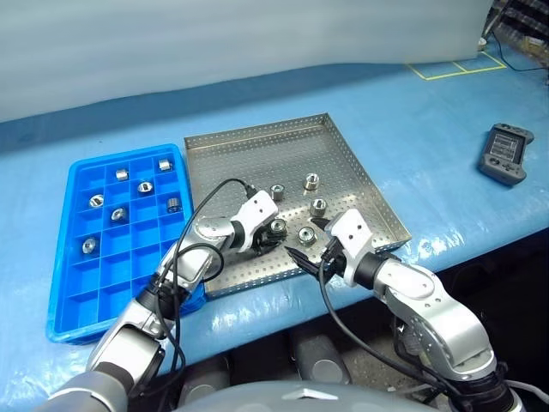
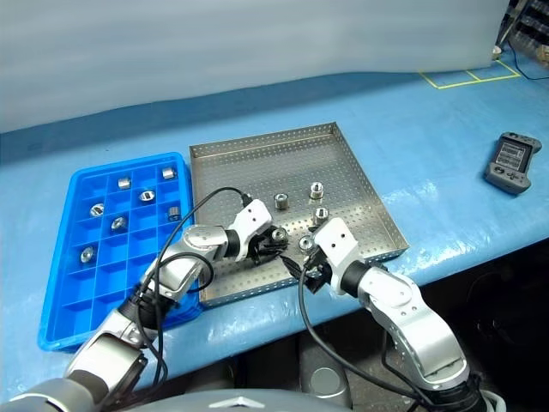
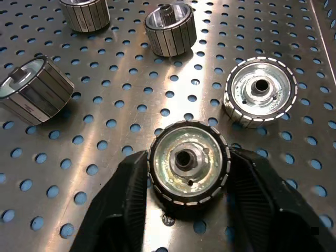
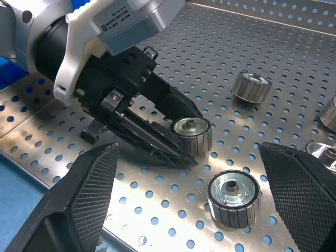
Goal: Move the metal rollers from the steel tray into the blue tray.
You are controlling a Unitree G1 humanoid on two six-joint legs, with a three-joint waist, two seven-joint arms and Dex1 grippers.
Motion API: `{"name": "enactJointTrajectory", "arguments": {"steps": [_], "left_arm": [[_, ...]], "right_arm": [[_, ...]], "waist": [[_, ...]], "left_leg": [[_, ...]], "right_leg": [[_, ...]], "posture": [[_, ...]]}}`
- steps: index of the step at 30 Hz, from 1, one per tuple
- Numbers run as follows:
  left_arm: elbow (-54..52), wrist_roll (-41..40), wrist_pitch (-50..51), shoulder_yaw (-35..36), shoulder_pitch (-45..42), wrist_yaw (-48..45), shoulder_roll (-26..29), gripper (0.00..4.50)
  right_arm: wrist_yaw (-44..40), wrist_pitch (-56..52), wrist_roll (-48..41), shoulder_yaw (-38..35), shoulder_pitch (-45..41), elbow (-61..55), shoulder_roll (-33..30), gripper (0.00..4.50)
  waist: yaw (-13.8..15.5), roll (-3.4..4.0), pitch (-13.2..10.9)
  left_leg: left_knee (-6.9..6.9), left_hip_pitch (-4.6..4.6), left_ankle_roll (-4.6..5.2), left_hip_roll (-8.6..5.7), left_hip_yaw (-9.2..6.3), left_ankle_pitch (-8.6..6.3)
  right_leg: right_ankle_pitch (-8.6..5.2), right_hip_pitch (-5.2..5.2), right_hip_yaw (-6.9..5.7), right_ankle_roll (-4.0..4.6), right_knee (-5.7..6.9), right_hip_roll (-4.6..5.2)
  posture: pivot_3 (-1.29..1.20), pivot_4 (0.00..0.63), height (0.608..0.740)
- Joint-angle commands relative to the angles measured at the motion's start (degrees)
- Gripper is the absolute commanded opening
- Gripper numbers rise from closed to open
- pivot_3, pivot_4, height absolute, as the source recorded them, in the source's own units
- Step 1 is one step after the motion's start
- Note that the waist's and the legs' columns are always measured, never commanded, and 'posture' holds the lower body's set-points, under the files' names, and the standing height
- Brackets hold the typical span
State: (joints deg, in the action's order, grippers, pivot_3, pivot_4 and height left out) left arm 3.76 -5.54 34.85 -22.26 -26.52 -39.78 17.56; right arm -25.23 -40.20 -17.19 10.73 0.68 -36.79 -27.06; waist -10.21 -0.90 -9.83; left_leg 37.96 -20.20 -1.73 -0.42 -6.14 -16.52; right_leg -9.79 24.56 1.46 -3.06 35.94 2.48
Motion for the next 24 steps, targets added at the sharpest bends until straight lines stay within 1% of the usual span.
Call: {"name": "enactJointTrajectory", "arguments": {"steps": [1, 2, 3, 6, 9, 11, 13, 16, 20, 24], "left_arm": [[-6.41, -3.40, 0.77, 6.08, 1.40, 2.10, -1.24, 1.79], [-7.62, -4.78, 1.40, 8.07, 1.97, 2.83, -1.97, 1.79], [-10.04, -6.79, 2.00, 12.23, 3.18, 5.36, -3.33, 1.79], [-16.48, -10.60, 3.62, 21.42, 5.84, 12.22, -6.82, 1.79], [-22.21, -11.85, 4.72, 27.39, 8.46, 18.39, -8.88, 1.79], [-27.33, -10.24, 5.22, 30.43, 11.73, 22.91, -8.45, 1.79], [-31.33, -9.13, 5.90, 32.38, 14.52, 26.42, -7.97, 1.79], [-36.03, -7.03, 6.90, 34.33, 18.88, 30.52, -6.99, 1.79], [-40.49, -4.09, 8.17, 36.43, 25.34, 34.53, -5.87, 1.79], [-44.31, -3.58, 9.66, 37.80, 31.15, 36.45, -6.30, 1.79]], "right_arm": [[-0.68, 0.65, -0.53, 0.56, -1.34, -0.58, 0.80, 4.50], [-0.91, 0.63, -0.79, 0.72, -1.59, -0.49, 1.06, 4.50], [-1.33, 0.63, -0.94, 1.62, -2.54, -0.21, 1.60, 4.50], [-2.37, 0.58, -1.34, 3.76, -5.08, 0.68, 3.28, 4.50], [-3.41, 0.80, -1.30, 5.76, -7.32, 1.93, 4.71, 4.50], [-4.57, 1.32, -1.34, 7.53, -9.31, 3.31, 5.94, 4.50], [-5.58, 1.79, -1.21, 8.85, -10.83, 4.49, 6.77, 4.50], [-7.45, 2.84, -0.98, 10.69, -13.25, 6.53, 7.93, 4.50], [-10.19, 4.94, -1.04, 12.39, -16.46, 9.76, 9.73, 4.50], [-12.37, 6.96, -0.41, 13.62, -18.47, 12.48, 10.53, 4.50]], "waist": [[0.04, 0.00, 0.00], [0.09, 0.00, 0.00], [0.14, 0.00, -0.01], [0.38, 0.01, -0.01], [0.88, 0.01, -0.01], [1.21, 0.01, -0.01], [1.84, 0.01, -0.01], [3.71, 0.00, -0.01], [5.94, 0.00, -0.01], [7.62, -0.01, -0.01]], "left_leg": [[0.00, -0.01, 0.00, 0.00, 0.00, 0.00], [0.00, -0.01, 0.00, 0.00, 0.00, 0.00], [-0.01, -0.01, 0.00, 0.00, 0.00, 0.00], [0.02, -0.01, 0.00, 0.01, -0.02, 0.00], [0.00, 0.04, 0.00, 0.01, -0.03, 0.00], [-0.01, 0.06, 0.00, 0.01, -0.02, 0.00], [-0.03, 0.08, 0.00, 0.01, -0.01, 0.00], [-0.03, 0.07, -0.01, 0.01, -0.03, 0.00], [-0.03, 0.09, -0.01, 0.00, -0.05, 0.00], [-0.04, 0.08, -0.02, 0.00, -0.08, 0.00]], "right_leg": [[0.02, 0.01, 0.00, -0.04, 0.00, 0.00], [0.05, 0.02, 0.00, -0.09, 0.00, 0.00], [0.08, 0.02, 0.01, -0.13, 0.00, 0.00], [0.11, 0.03, -0.01, -0.18, 0.01, 0.00], [0.11, -0.01, 0.00, -0.19, 0.03, 0.00], [0.12, -0.02, 0.00, -0.19, 0.02, 0.00], [0.12, -0.01, 0.02, -0.18, 0.02, -0.01], [0.12, -0.01, 0.01, -0.18, 0.01, -0.01], [0.10, -0.03, -0.01, -0.15, 0.00, 0.00], [0.04, -0.03, -0.05, -0.04, -0.01, 0.00]], "posture": [[-0.22, 0.150, 0.740], [-0.21, 0.150, 0.740], [-0.20, 0.150, 0.740], [-0.18, 0.150, 0.740], [-0.14, 0.150, 0.740], [-0.12, 0.150, 0.740], [-0.10, 0.150, 0.740], [-0.05, 0.150, 0.740], [0.01, 0.150, 0.740], [0.05, 0.150, 0.740]]}}
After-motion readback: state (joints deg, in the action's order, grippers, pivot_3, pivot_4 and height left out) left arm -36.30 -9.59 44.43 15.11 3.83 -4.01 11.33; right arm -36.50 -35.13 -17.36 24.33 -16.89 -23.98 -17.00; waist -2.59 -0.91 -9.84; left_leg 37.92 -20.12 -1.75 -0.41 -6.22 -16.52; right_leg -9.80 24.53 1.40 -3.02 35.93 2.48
